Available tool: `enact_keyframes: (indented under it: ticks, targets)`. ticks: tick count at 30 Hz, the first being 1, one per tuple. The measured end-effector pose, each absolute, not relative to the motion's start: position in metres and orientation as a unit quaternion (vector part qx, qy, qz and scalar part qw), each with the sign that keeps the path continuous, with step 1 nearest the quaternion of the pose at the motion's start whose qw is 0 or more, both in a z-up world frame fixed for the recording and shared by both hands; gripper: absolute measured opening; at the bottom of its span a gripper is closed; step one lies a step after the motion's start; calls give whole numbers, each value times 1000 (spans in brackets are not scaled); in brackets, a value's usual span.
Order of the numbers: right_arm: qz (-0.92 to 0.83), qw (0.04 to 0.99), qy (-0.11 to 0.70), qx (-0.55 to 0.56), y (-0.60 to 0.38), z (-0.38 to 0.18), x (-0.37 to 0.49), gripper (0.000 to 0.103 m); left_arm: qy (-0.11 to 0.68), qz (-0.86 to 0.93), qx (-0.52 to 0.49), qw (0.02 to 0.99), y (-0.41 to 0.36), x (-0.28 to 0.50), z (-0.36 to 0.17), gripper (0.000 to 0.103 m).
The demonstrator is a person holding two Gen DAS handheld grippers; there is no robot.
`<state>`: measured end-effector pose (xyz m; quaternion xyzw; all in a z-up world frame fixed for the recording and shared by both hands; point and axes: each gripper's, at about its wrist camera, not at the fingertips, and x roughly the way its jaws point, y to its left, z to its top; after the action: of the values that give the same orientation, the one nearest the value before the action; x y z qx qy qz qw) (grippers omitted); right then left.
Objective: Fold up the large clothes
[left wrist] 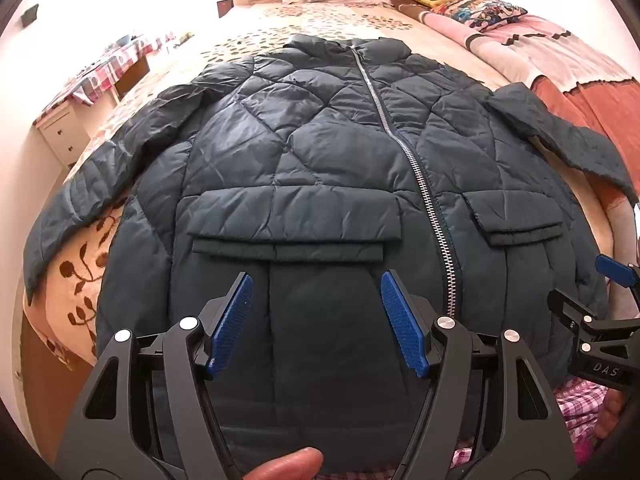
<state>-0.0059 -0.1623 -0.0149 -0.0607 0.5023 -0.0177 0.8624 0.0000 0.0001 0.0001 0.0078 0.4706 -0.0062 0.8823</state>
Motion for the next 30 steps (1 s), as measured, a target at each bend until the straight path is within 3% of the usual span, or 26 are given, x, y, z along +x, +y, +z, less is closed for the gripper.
enact_keyframes:
  ticks: [30]
  targets:
    - [-14,863,502,-52,-169,-11,-11,94,477,-5,4,879,5,-3,-4,67]
